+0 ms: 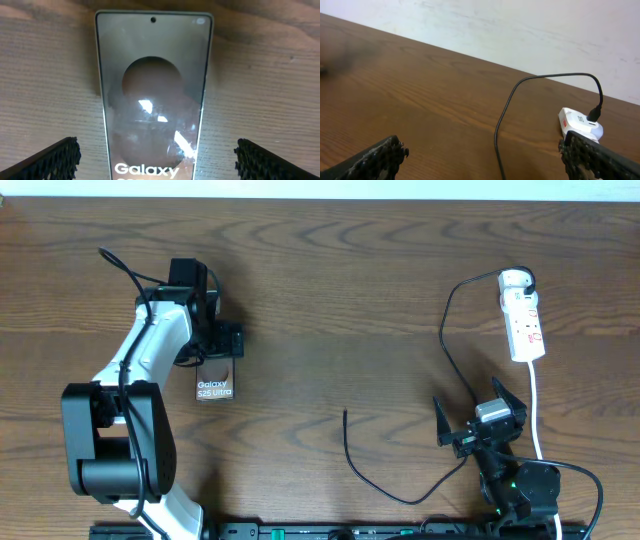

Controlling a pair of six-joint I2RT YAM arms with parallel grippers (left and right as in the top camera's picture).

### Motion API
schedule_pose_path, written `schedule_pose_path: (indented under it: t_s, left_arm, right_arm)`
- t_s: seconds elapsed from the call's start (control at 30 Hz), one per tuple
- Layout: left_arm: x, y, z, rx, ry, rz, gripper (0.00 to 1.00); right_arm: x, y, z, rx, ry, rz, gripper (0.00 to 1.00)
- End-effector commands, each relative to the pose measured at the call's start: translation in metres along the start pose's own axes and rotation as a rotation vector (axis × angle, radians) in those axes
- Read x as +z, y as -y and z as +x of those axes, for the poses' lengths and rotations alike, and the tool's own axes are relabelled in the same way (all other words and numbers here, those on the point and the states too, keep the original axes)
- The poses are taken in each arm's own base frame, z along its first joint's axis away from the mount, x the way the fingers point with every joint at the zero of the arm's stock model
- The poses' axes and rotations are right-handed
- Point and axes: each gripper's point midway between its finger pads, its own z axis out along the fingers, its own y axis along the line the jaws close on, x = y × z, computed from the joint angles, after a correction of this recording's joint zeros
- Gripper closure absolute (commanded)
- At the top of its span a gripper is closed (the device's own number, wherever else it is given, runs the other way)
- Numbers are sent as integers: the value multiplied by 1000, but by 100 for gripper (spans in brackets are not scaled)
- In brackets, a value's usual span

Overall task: Plug charger to phone and switch on socket
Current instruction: 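Move the left gripper over the Galaxy S25 Ultra phone, then lower the left gripper and close it on the phone's long edges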

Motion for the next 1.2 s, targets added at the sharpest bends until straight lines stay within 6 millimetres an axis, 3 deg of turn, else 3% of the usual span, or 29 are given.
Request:
schedule_pose_path:
  t_s: [0.0, 0.3, 0.87, 1.17]
  left_arm:
    - [1, 2, 1, -4, -6, 15, 2]
    - [16, 1, 2, -5, -27, 13, 2]
    - [20, 1, -3, -4, -13, 13, 2]
    - [30, 0, 5, -4, -23, 10, 2]
  right_arm:
    - [0, -1, 0, 14, 1, -4, 1]
    - [0, -1, 0, 14, 1, -4, 1]
    - [0, -1, 0, 14, 1, -4, 1]
    - [0, -1, 0, 14, 1, -4, 1]
